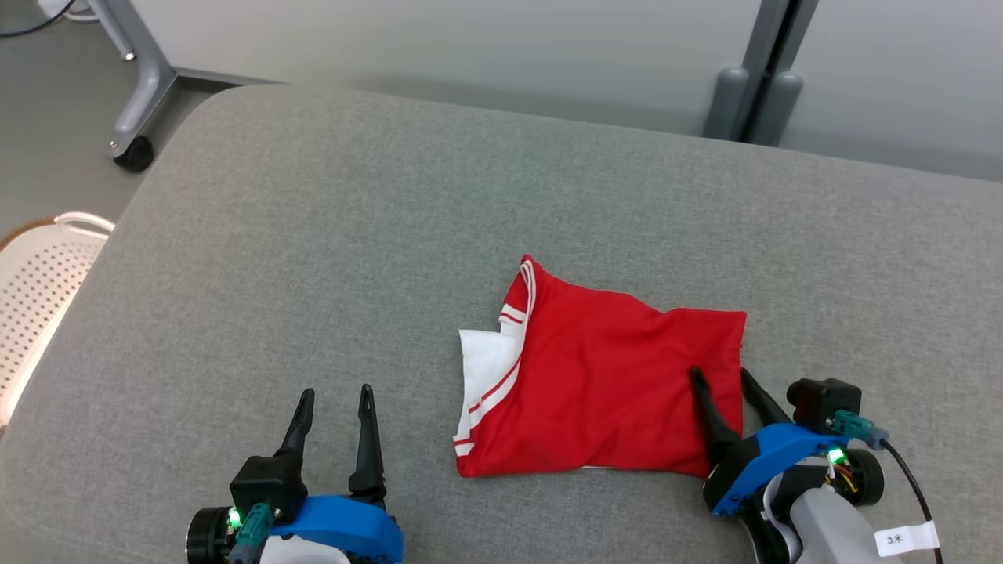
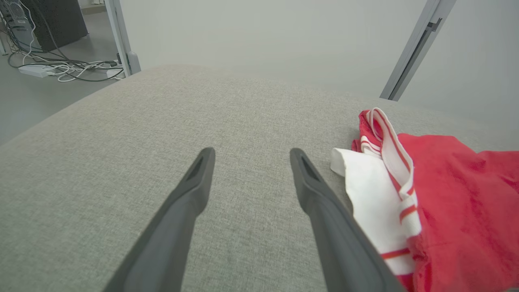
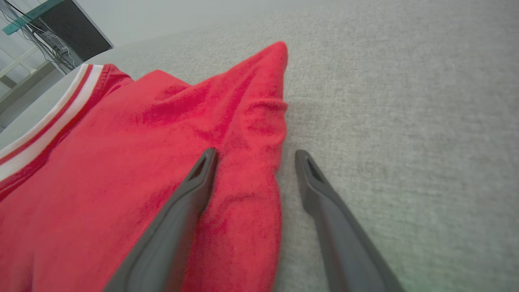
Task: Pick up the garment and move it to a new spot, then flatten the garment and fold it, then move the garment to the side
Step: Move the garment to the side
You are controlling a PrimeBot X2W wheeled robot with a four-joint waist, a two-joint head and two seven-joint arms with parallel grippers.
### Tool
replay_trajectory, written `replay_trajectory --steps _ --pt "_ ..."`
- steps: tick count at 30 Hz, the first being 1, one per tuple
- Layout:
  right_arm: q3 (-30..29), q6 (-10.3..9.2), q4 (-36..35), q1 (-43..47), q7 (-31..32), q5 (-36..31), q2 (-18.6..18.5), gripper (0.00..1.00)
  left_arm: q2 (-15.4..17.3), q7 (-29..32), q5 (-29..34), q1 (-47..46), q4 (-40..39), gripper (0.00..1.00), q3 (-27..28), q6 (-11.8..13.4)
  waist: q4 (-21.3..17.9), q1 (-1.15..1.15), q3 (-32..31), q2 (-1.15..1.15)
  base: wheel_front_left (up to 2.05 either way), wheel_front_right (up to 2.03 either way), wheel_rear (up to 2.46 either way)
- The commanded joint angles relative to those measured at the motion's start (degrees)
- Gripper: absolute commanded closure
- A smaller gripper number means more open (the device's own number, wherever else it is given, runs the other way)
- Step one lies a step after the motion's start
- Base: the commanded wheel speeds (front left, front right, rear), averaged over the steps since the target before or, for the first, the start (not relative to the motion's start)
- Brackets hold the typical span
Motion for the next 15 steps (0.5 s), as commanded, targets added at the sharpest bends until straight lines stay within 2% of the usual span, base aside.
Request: replay_trajectory --steps 1,2,9,12,15 --pt "-0.43 0.0 0.72 -0.75 -0.12 0.21 -0.36 0.17 -0.09 -0.25 -0.18 -0.92 -0.43 0.0 -0.19 0.16 0.93 -0.01 0.89 0.0 0.0 0.0 0.0" --pt "-0.62 0.0 1.21 -0.73 -0.1 0.36 -0.3 1.0 -0.09 -0.25 -0.2 -0.92 -0.53 0.0 -0.21 0.21 1.0 -0.01 0.97 0.0 0.0 0.0 0.0" --pt "-3.37 -0.01 -0.94 -0.01 -0.06 -0.04 -0.49 1.0 -0.11 -0.26 0.56 -1.5 -1.13 0.0 -1.15 -0.62 -1.37 -0.01 0.75 0.0 0.0 0.0 0.0" --pt "-3.9 -0.01 -2.98 0.41 -0.09 0.47 -0.31 1.0 -0.08 -0.26 0.6 -1.85 -0.96 0.0 -1.95 -1.03 -4.25 -0.01 0.26 0.0 0.0 0.0 0.0" --pt "-2.72 0.0 -4.56 1.07 -0.15 1.5 -0.24 1.0 -0.09 -0.26 0.47 -2.39 -0.74 0.0 -2.72 -1.07 -8.7 -0.01 -0.42 0.0 0.0 0.0 0.0"
